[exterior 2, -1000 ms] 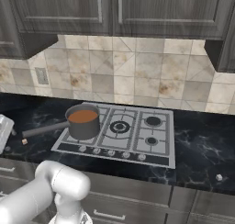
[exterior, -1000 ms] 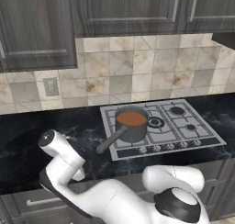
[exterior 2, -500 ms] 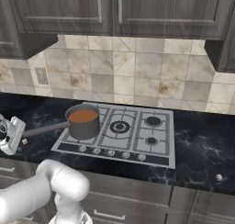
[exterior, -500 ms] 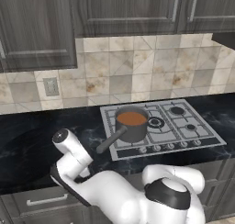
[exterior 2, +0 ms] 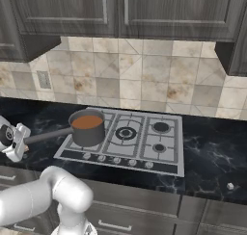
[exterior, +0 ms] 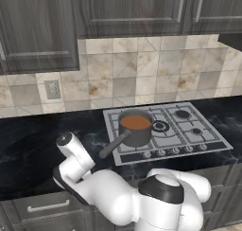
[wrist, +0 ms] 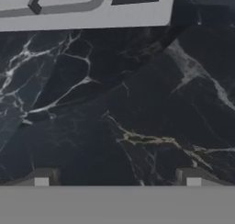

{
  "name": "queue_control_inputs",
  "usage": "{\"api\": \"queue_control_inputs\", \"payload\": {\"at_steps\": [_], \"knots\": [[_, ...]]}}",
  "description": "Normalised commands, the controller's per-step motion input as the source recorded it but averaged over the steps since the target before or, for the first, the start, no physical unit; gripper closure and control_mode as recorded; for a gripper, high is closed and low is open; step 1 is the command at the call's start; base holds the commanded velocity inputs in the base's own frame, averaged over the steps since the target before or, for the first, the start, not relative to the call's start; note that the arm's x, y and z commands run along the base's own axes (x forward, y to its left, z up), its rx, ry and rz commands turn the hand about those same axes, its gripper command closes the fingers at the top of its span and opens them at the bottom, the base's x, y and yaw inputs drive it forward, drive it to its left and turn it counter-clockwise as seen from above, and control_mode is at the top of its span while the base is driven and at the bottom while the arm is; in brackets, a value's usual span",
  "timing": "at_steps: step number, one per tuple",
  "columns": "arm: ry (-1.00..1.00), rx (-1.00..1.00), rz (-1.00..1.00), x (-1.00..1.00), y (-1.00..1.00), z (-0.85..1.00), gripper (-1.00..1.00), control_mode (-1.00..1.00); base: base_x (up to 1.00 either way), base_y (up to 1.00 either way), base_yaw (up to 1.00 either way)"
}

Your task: Pick up the sugar cube(s) and place them in the saucepan with hot chocolate.

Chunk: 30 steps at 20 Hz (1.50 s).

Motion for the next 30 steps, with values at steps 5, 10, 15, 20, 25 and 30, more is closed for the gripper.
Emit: {"api": "queue_control_inputs", "payload": {"at_steps": [5, 10, 15, 20, 25, 30], "knots": [[0.12, 0.0, 0.08, 0.0, 0.04, 0.0, -1.0, -1.0, 0.0, 0.0, 0.0], [0.09, 0.0, 0.11, 0.0, 0.0, 0.0, -1.0, -1.0, 0.0, 0.0, 0.0], [0.06, 0.0, 0.2, 0.0, 0.06, 0.0, -1.0, -1.0, 0.0, 0.0, 0.0], [0.07, 0.0, 0.27, 0.0, 0.04, 0.0, -1.0, -1.0, 0.0, 0.0, 0.0], [0.08, 0.02, 0.2, 0.0, 0.0, 0.0, -1.0, -1.0, 0.0, 0.0, 0.0], [0.13, 0.09, 0.19, 0.0, 0.0, 0.0, -1.0, -1.0, 0.0, 0.0, 0.0]]}}
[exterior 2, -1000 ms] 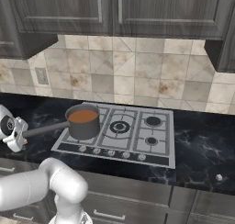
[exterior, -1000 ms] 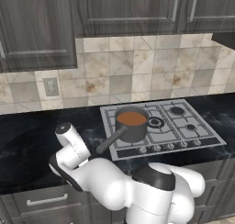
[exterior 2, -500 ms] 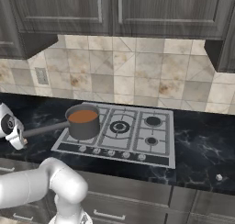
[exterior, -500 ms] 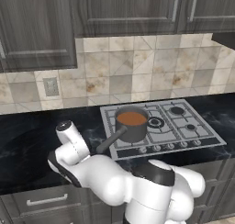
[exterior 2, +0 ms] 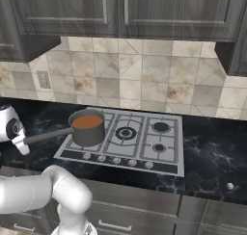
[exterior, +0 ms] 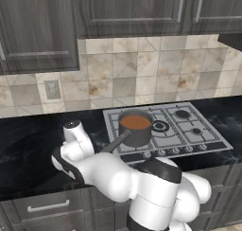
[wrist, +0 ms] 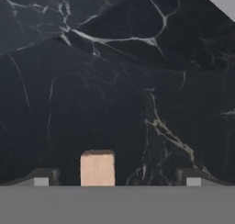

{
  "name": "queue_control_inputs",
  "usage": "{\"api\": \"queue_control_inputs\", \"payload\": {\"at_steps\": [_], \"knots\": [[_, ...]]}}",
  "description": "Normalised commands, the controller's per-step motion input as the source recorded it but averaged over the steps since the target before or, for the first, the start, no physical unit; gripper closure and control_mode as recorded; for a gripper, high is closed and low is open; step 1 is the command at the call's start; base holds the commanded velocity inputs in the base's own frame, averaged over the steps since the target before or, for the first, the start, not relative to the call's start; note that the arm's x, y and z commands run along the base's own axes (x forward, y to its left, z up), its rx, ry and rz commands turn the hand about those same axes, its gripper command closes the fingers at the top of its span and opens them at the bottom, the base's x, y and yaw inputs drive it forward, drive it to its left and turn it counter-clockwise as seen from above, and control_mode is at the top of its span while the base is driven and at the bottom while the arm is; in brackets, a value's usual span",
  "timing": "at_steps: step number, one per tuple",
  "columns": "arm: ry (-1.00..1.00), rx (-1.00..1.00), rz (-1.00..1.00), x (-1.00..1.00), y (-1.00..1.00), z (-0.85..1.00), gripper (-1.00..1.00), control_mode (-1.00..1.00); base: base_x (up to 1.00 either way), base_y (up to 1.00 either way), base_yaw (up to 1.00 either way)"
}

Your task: Pick up the sugar cube(s) and place them in the saucepan with hot chocolate.

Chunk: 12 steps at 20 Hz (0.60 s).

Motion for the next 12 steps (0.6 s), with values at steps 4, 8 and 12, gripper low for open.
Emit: {"api": "queue_control_inputs", "payload": {"at_steps": [4, 8, 12], "knots": [[0.0, 0.22, 0.12, 0.0, 0.0, 0.0, -1.0, -1.0, 0.0, 0.0, 0.0], [0.08, 0.12, 0.03, 0.05, 0.03, 0.0, -1.0, -1.0, 0.0, 0.0, 0.0], [0.0, 0.0, 0.0, 0.0, 0.04, 0.0, -1.0, -1.0, 0.0, 0.0, 0.0]]}}
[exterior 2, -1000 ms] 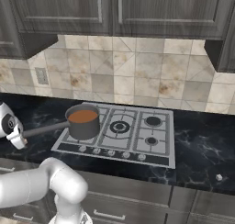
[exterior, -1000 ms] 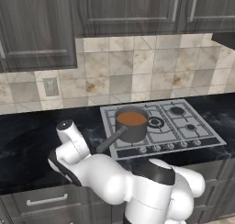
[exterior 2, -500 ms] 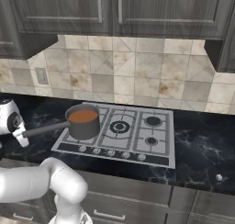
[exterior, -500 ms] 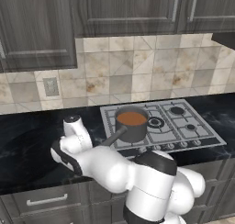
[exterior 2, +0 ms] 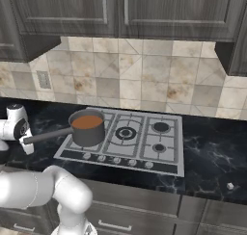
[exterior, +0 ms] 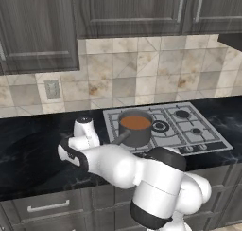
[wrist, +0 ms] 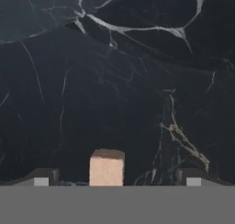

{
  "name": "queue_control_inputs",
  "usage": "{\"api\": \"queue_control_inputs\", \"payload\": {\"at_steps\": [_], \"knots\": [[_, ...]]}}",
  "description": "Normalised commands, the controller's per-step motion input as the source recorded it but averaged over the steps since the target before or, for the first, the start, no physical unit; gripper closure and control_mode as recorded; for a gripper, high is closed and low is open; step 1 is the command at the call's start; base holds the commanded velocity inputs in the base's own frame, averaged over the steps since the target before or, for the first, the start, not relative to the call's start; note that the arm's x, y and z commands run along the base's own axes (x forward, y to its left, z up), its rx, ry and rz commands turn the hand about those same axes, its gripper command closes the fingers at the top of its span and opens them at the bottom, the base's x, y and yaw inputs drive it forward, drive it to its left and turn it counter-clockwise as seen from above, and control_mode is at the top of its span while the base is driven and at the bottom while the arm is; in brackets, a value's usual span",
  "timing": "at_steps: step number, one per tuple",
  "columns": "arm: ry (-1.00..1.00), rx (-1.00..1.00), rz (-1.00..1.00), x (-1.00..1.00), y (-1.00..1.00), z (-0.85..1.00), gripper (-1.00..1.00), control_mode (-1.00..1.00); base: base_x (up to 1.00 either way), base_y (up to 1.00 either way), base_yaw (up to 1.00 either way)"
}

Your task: Pick up the sugar cube(s) and place them in the saucepan with hot chocolate.

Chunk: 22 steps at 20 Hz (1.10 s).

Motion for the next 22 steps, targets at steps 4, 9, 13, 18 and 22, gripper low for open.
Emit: {"api": "queue_control_inputs", "payload": {"at_steps": [4, 9, 13, 18, 22], "knots": [[0.01, 0.0, -0.03, 0.0, 0.0, -0.02, -1.0, -1.0, 0.0, 0.0, 0.0], [0.08, 0.0, -0.03, 0.0, 0.05, -0.04, -1.0, -1.0, 0.0, 0.0, 0.0], [0.08, 0.0, -0.01, 0.0, 0.09, -0.07, -1.0, -1.0, 0.0, 0.0, 0.0], [0.02, 0.0, 0.0, 0.05, 0.02, -0.02, -1.0, -1.0, 0.0, 0.0, 0.0], [0.0, 0.0, -0.02, 0.09, 0.07, -0.04, -1.0, -1.0, 0.0, 0.0, 0.0]]}}
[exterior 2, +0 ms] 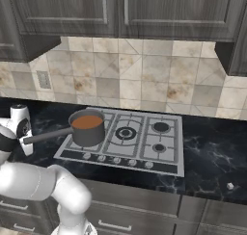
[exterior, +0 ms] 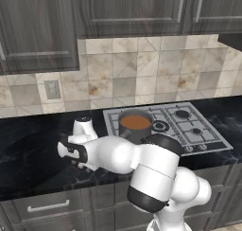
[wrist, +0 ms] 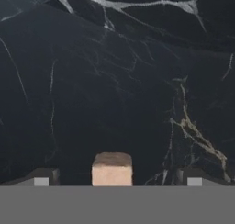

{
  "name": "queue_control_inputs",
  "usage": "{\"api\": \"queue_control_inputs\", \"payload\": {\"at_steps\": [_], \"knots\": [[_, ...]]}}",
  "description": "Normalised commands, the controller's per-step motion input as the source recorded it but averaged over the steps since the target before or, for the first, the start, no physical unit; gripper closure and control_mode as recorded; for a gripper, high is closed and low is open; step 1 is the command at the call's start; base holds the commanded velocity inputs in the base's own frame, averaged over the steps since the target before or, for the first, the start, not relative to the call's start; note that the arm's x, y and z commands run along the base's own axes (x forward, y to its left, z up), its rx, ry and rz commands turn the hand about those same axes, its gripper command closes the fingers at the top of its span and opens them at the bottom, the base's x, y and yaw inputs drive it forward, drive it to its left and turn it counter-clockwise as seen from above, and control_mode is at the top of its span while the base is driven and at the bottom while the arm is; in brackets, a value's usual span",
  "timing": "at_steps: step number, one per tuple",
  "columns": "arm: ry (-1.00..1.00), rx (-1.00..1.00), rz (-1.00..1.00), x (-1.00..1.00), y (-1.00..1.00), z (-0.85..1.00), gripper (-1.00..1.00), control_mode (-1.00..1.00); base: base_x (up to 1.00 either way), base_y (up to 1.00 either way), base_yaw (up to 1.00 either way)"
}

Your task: Pick up the sugar cube(s) and place them in the saucepan with hot chocolate.

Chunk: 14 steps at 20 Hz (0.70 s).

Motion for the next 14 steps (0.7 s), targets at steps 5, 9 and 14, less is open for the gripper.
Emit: {"api": "queue_control_inputs", "payload": {"at_steps": [5, 9, 14], "knots": [[0.0, -0.01, -0.02, 0.04, 0.09, -0.04, -1.0, -1.0, 0.0, 0.0, 0.0], [0.0, 0.0, -0.01, 0.07, 0.12, -0.03, -1.0, -1.0, 0.0, 0.0, 0.0], [0.01, 0.0, 0.0, 0.02, 0.11, -0.04, -1.0, -1.0, 0.0, 0.0, 0.0]]}}
